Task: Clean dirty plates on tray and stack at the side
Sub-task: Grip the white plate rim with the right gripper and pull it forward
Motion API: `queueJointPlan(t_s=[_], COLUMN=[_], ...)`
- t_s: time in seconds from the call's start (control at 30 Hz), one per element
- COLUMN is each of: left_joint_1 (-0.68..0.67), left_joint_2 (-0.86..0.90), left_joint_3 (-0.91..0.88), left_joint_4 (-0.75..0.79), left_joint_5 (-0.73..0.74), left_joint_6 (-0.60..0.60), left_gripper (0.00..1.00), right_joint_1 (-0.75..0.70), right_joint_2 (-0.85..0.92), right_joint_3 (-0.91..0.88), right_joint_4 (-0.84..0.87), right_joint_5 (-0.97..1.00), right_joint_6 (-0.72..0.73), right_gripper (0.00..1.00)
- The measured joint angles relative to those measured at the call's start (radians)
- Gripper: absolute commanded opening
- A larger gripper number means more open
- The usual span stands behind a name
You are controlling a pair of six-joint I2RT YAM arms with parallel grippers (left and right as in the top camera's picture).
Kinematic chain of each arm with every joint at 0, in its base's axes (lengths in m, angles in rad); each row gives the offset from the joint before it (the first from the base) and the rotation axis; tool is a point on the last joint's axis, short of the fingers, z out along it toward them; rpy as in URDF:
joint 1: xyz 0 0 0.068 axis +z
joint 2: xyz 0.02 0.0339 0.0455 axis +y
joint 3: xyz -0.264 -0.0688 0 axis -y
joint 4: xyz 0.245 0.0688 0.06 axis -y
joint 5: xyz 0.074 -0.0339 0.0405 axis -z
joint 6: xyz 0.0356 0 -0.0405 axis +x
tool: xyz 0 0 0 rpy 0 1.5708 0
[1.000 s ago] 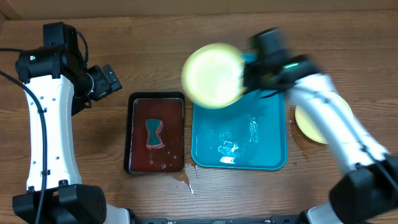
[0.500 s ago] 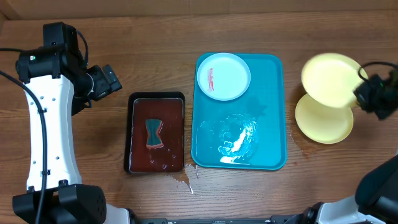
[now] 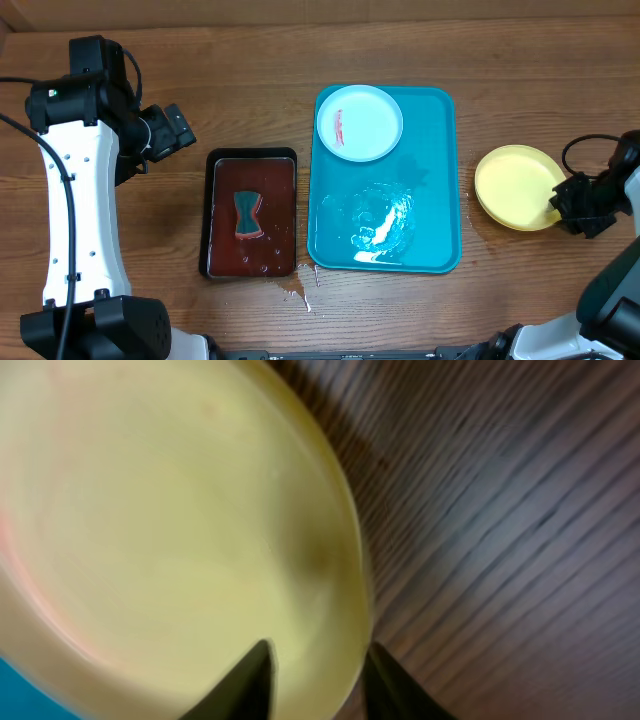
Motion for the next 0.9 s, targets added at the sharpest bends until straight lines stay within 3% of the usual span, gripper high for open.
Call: queueJointPlan(t_s=[0.1,0.2,0.27,0.3,0.37,0.5,0.73,0.9], left_joint_1=[0.0,0.0,0.0,0.0,0.0,0.0,0.0,0.0], left_joint_2=[0.0,0.0,0.0,0.0,0.0,0.0,0.0,0.0], left_joint_3=[0.0,0.0,0.0,0.0,0.0,0.0,0.0,0.0], left_joint_4=[0.0,0.0,0.0,0.0,0.0,0.0,0.0,0.0], left_joint_5=[0.0,0.0,0.0,0.0,0.0,0.0,0.0,0.0], left_joint_6=[0.0,0.0,0.0,0.0,0.0,0.0,0.0,0.0], left_gripper=[1.0,1.0,1.0,1.0,1.0,1.0,1.0,1.0], right_joint_1=[0.009,0.04,0.086,0.113,0.207,0.426,0.74,0.819], right_joint_2=[-0.029,-0.118,-0.195,-0.228,-0.308,-0.375,-0.248,-0.029], right_joint_3=[0.05,0.135,0.175,0.184,0.198,0.211,0.192,0.178], right_joint_4=[-0.053,-0.076,-0.067,-0.053,-0.01,0.074,0.314,0.497], right_joint_5=[-0.023,-0.072,-0.127,-0.152,-0.221,-0.292,-0.144,0.025], right_joint_6=[-0.011,-0.047,-0.087,-0.109,-0.159,-0.238,-0.292,-0.304], right_gripper=[0.45,0.36,0.35,0.36,0.47,0.52,0.6,0.61])
